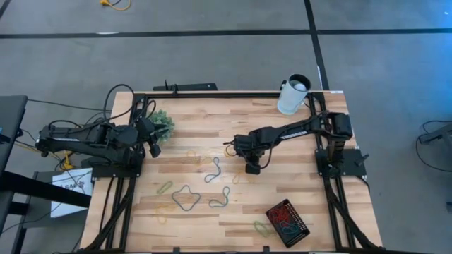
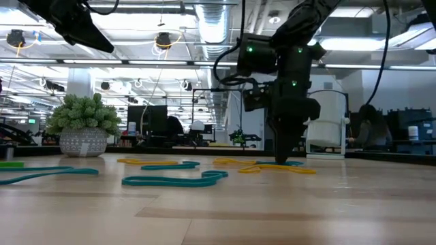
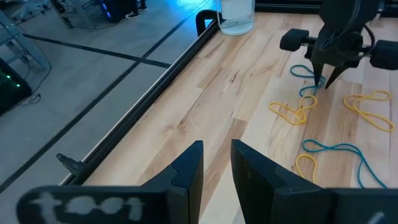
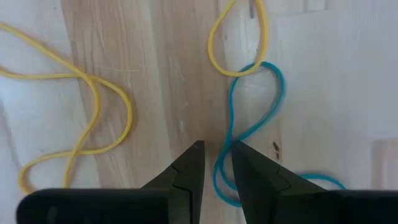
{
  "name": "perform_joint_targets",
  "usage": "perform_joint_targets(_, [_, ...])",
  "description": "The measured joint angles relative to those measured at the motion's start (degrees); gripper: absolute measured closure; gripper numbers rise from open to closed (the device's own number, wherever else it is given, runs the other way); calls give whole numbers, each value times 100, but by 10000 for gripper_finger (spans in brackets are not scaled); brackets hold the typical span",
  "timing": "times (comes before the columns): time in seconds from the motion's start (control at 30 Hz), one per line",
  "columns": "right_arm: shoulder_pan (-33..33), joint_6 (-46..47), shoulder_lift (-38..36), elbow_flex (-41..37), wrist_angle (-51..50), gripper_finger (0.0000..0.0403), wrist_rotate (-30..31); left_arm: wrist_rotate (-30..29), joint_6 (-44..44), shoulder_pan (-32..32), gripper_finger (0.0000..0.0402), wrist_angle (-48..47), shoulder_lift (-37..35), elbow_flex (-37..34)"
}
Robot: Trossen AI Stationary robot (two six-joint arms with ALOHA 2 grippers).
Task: Pick and place rubber bands into bin
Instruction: Put the blue rubber band into the black basket
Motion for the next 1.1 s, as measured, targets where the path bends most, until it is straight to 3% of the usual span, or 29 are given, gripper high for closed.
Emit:
perform_joint_targets(0.3, [4,23,239,54,-111,331,-78,2,-2,2,329,-3,2,0])
perform_joint_targets(0.57, [118,89,-123,609,-1537,396,-367,-1,4,2,329,-2,2,0])
perform_joint_targets(0.83, [845,1421,-1134,1440,-3382,399,-295,52,-1,2,329,-12,0,0])
perform_joint_targets(1.1, [2569,3785,-2288,1503,-3361,402,-224,93,-4,0,329,-9,0,0])
